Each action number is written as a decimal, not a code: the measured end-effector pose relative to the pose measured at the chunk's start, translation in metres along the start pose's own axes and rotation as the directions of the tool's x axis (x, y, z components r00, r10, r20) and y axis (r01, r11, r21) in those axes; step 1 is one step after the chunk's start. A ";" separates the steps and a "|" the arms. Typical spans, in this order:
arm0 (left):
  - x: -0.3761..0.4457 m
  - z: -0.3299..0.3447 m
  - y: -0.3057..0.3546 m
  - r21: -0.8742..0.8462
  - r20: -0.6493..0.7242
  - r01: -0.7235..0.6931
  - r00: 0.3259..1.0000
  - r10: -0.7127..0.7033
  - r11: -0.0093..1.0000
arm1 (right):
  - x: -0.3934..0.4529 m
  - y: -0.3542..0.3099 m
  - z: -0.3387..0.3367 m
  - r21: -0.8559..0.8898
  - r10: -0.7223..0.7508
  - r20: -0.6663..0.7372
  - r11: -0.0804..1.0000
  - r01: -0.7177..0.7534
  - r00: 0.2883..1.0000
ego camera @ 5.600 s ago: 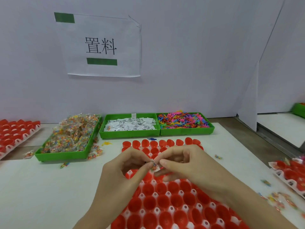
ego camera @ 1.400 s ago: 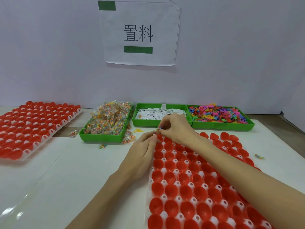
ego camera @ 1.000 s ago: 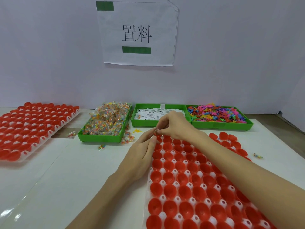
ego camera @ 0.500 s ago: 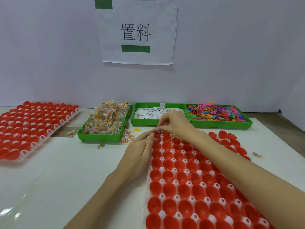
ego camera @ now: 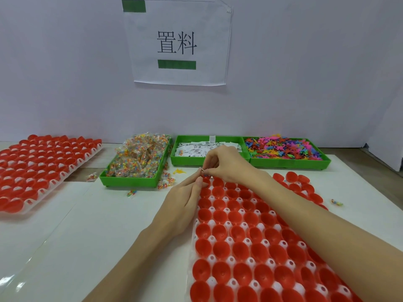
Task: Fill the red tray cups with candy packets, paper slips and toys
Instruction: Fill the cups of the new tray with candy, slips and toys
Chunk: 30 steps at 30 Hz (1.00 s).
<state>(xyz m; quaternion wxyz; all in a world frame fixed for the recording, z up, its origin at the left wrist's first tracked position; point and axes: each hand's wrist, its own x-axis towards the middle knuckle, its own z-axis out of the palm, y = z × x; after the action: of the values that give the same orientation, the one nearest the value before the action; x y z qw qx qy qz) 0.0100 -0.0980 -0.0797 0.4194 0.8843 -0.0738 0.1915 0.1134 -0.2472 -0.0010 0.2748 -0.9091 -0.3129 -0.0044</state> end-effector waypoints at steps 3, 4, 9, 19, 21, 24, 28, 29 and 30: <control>0.001 0.000 0.001 0.009 0.006 0.010 1.000 -0.010 1.000 | 0.004 -0.001 -0.002 -0.039 0.041 0.017 0.998 -0.040 0.999; 0.001 -0.001 0.001 0.018 0.008 0.010 1.000 -0.010 1.000 | 0.006 -0.003 -0.002 -0.054 0.065 0.035 0.997 -0.064 0.997; 0.001 -0.002 0.001 0.036 0.010 0.012 1.000 -0.012 0.999 | 0.017 -0.014 -0.004 -0.118 0.158 0.132 0.983 -0.143 0.979; 0.000 -0.005 0.009 -0.056 -0.014 0.045 0.999 -0.046 0.997 | 0.011 -0.006 -0.026 0.133 0.143 0.160 0.977 -0.165 0.977; -0.001 -0.006 0.011 -0.085 -0.039 0.038 0.998 -0.042 0.996 | 0.008 -0.002 -0.030 0.207 0.144 0.114 0.964 -0.165 0.983; -0.002 -0.009 0.011 -0.110 -0.054 0.033 0.998 -0.039 0.993 | -0.003 0.002 -0.041 0.299 0.142 0.039 0.943 -0.147 0.989; -0.003 -0.012 0.011 -0.138 -0.074 0.021 0.997 -0.032 0.990 | -0.036 0.010 -0.062 0.418 0.106 0.057 0.900 -0.120 0.993; -0.003 -0.012 0.012 -0.140 -0.105 0.015 0.994 -0.030 0.990 | -0.047 0.013 -0.067 0.436 0.096 0.052 0.893 -0.109 0.994; -0.002 -0.013 0.014 -0.118 -0.174 -0.001 0.985 -0.020 0.993 | -0.058 0.016 -0.071 0.450 0.090 0.039 0.887 -0.098 0.995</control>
<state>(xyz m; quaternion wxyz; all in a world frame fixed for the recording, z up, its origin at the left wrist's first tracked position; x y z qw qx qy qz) 0.0003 -0.0969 -0.0636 0.4766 0.8381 -0.0438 0.2616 0.0877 -0.3261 0.0409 0.4757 -0.8346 -0.2632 0.0892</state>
